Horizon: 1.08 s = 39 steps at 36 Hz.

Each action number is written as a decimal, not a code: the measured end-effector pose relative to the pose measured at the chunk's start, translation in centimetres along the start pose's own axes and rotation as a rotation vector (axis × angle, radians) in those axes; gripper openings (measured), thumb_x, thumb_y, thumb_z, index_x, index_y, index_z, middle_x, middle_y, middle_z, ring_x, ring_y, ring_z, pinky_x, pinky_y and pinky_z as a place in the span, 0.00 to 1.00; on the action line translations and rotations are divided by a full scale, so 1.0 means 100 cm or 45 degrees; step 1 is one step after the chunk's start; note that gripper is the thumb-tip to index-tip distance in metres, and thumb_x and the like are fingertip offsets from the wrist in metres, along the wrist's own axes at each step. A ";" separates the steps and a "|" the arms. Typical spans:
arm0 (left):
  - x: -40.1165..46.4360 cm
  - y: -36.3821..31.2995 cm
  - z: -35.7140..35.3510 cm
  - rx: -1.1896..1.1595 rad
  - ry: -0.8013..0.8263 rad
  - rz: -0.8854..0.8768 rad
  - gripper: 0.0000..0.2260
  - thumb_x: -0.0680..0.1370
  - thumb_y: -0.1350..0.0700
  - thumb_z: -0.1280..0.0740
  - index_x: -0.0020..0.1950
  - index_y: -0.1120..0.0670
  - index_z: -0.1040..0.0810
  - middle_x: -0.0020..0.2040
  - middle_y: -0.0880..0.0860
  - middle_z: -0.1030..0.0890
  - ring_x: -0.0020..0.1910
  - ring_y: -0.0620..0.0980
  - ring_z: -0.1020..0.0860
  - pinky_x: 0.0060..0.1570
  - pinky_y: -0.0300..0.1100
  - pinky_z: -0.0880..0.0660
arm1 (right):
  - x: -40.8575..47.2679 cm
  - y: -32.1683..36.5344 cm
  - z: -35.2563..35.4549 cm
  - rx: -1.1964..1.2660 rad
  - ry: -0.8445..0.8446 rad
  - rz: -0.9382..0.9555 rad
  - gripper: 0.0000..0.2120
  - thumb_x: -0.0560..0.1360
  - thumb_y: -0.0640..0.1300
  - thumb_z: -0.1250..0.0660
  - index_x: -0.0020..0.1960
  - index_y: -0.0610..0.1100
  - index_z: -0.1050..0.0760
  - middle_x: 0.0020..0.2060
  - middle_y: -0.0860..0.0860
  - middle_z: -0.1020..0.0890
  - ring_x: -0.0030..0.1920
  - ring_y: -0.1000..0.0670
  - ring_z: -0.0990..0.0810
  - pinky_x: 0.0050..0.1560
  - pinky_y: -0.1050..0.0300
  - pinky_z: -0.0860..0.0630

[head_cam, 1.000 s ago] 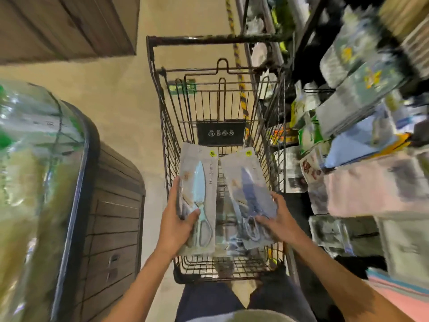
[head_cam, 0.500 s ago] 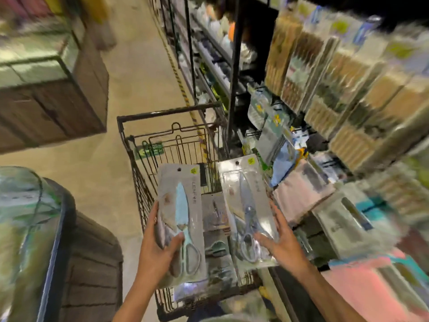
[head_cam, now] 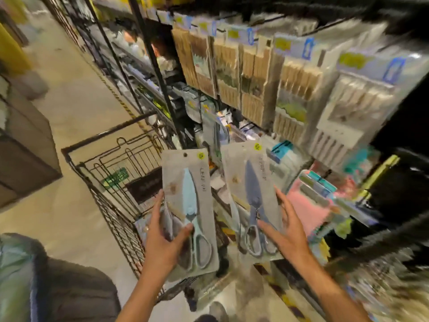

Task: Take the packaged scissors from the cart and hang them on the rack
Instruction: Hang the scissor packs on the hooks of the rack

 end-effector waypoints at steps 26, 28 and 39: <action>-0.107 -0.077 -0.112 -0.177 0.903 -0.489 0.43 0.75 0.64 0.23 0.81 0.39 0.41 0.69 0.16 0.39 0.70 0.19 0.40 0.69 0.23 0.39 | -0.303 0.120 0.095 -0.342 -1.011 0.003 0.39 0.75 0.42 0.24 0.78 0.60 0.38 0.73 0.60 0.27 0.69 0.58 0.24 0.65 0.55 0.21; -0.123 -0.088 -0.122 -0.203 0.936 -0.478 0.44 0.75 0.62 0.23 0.80 0.34 0.42 0.71 0.17 0.40 0.71 0.20 0.41 0.74 0.36 0.39 | -0.322 0.128 0.106 -0.374 -1.053 0.000 0.39 0.74 0.43 0.24 0.78 0.62 0.39 0.72 0.57 0.27 0.68 0.56 0.23 0.63 0.55 0.20; -0.222 -0.151 -0.190 -0.343 0.992 -0.591 0.45 0.75 0.62 0.22 0.79 0.30 0.42 0.71 0.16 0.40 0.71 0.19 0.41 0.75 0.44 0.41 | -0.408 0.165 0.190 -0.472 -1.187 0.059 0.39 0.74 0.50 0.23 0.76 0.69 0.40 0.66 0.68 0.25 0.62 0.63 0.22 0.56 0.61 0.20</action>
Point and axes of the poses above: each hand's wrist, its own x-axis towards the middle knuckle, its own z-axis out of the back of the hand, y = z × x, the point moved 3 cm from there along x, towards the middle knuckle
